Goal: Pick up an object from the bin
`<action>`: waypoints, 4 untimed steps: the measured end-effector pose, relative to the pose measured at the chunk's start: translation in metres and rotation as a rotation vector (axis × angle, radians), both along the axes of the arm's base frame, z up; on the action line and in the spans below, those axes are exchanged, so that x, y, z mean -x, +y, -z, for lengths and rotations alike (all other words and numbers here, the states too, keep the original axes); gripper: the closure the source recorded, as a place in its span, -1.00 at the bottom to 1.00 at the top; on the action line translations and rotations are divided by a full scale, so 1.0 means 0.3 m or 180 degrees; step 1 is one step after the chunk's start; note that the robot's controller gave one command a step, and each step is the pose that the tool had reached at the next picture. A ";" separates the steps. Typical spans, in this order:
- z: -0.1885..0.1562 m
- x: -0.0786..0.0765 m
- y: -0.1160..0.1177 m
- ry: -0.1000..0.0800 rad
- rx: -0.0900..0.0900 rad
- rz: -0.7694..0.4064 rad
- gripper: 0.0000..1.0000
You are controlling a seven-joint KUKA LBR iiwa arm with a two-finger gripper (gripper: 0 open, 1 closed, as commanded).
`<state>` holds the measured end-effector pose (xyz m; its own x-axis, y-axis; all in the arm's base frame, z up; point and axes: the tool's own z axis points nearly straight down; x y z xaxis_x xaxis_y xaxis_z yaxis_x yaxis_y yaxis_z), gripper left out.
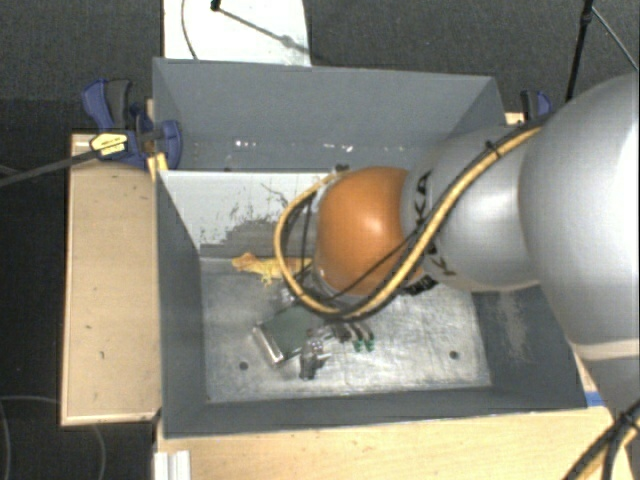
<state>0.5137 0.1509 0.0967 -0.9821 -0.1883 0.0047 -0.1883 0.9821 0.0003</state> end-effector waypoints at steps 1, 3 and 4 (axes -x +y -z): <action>-0.092 -0.076 -0.072 -0.0025 -0.0007 -0.0367 -1.00; 0.077 -0.082 -0.027 -0.0055 -0.0007 -0.0373 1.00; 0.077 -0.082 -0.027 -0.0054 -0.0007 -0.0370 1.00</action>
Offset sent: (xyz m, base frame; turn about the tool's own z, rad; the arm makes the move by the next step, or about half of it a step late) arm 0.0170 -0.0275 -0.0267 -0.0462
